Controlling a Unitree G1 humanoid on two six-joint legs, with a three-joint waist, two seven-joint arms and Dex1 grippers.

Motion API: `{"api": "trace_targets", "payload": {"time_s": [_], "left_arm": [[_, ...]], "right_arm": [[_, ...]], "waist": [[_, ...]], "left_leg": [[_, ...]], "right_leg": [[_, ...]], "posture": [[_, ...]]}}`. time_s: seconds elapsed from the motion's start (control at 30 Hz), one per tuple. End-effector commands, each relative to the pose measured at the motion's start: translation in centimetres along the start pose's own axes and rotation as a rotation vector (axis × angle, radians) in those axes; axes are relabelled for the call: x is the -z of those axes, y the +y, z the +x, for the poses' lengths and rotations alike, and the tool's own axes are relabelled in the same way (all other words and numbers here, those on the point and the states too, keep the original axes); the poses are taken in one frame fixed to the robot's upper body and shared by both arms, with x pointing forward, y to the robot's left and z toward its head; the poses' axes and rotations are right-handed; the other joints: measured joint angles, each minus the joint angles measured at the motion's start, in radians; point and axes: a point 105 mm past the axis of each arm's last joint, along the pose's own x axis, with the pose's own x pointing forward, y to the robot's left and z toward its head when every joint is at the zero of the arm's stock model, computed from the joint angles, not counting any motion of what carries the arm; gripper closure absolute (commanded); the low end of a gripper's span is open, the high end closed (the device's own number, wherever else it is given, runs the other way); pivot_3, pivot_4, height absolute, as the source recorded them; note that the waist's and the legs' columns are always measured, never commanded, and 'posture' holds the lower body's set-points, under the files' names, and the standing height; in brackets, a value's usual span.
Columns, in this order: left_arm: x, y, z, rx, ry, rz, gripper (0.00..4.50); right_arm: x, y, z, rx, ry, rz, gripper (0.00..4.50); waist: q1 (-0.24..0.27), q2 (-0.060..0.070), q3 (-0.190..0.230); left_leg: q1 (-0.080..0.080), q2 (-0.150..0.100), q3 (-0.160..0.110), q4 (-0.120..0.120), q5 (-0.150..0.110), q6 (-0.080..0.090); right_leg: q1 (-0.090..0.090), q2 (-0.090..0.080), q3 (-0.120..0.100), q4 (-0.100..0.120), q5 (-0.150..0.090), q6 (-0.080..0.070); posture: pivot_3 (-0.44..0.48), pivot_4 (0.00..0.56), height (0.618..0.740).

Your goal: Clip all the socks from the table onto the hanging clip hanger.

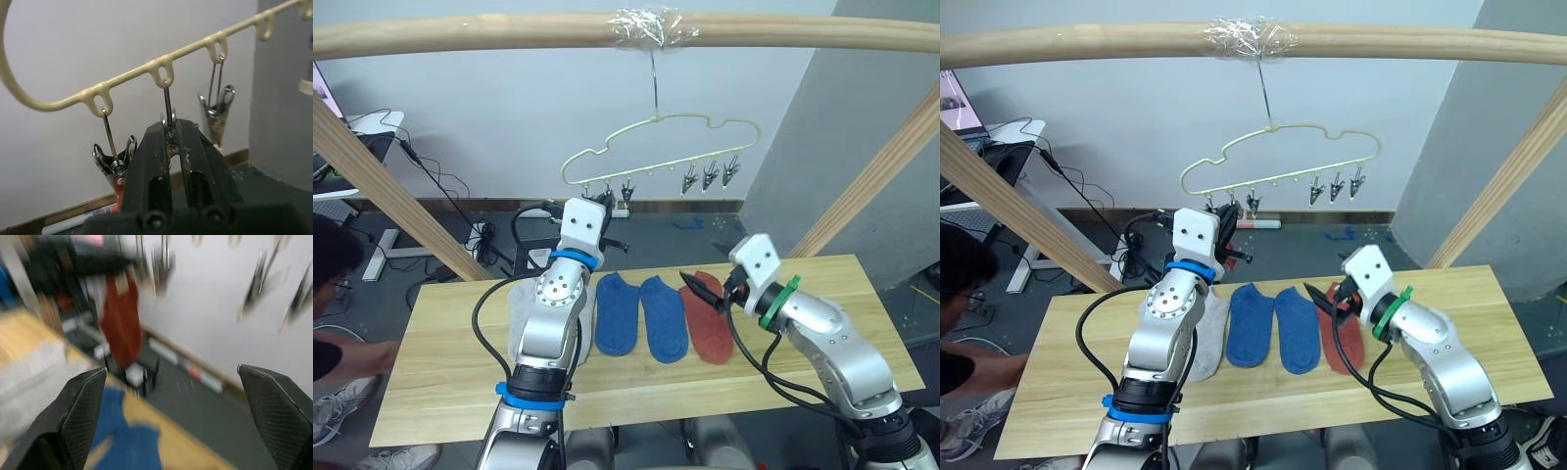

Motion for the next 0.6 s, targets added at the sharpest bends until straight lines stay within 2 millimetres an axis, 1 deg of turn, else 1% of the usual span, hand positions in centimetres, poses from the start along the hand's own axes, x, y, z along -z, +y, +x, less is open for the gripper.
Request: {"api": "trace_targets", "payload": {"time_s": [0.03,0.1,0.17,0.3,0.4,0.57,0.6], "left_arm": [[-0.9,0.0,-0.4,0.058,0.020,0.000,4.49],[-0.8,0.2,-0.7,0.089,0.055,-0.003,4.49],[-0.6,0.4,-1.0,0.120,0.089,-0.003,4.49],[-0.3,0.7,-1.5,0.130,0.122,-0.014,4.49],[-0.2,0.7,-1.7,0.128,0.131,-0.019,4.49],[-0.2,0.4,-1.9,0.132,0.136,-0.026,4.49],[-0.1,0.4,-2.0,0.132,0.138,-0.026,4.49]], "right_arm": [[4.3,0.0,0.7,-0.018,0.168,-0.054,0.00],[6.2,-0.2,1.3,-0.030,0.233,-0.089,0.00],[7.8,-0.3,2.1,-0.042,0.286,-0.073,0.00],[10.0,-0.6,3.2,-0.048,0.365,-0.043,0.00],[10.8,-0.8,3.7,-0.047,0.392,-0.013,0.00],[11.4,-0.1,3.9,-0.083,0.413,0.041,0.00],[11.7,0.1,3.8,-0.087,0.421,0.042,0.00]], "waist": [[-0.001,0.000,0.000],[-0.003,0.000,0.000],[-0.007,0.000,0.000],[-0.006,0.001,0.000],[0.000,0.001,-0.001],[-0.001,0.002,-0.001],[-0.001,0.002,-0.001]], "left_leg": [[0.000,0.000,0.000,0.000,0.000,0.000],[0.001,0.001,0.000,0.000,0.000,0.000],[0.001,0.001,0.001,0.000,0.000,0.000],[0.001,0.001,0.000,0.000,0.000,-0.001],[0.001,0.001,0.000,0.000,0.000,-0.001],[0.001,0.001,0.000,0.000,0.000,-0.001],[0.001,0.002,0.000,0.000,0.000,-0.001]], "right_leg": [[0.000,0.000,0.000,0.000,0.000,0.000],[0.000,0.001,0.000,0.000,0.000,0.000],[0.000,0.001,0.001,0.000,0.000,0.000],[0.000,0.002,0.001,0.000,0.000,-0.001],[0.000,0.002,0.001,0.000,0.001,-0.001],[0.000,0.002,0.001,0.000,0.001,-0.001],[0.000,0.002,0.001,0.000,0.001,-0.001]], "posture": [[-0.113,0.201,0.740],[-0.105,0.199,0.740],[-0.093,0.199,0.740],[-0.076,0.198,0.740],[-0.072,0.199,0.740],[-0.072,0.199,0.740],[-0.054,0.196,0.740]]}}
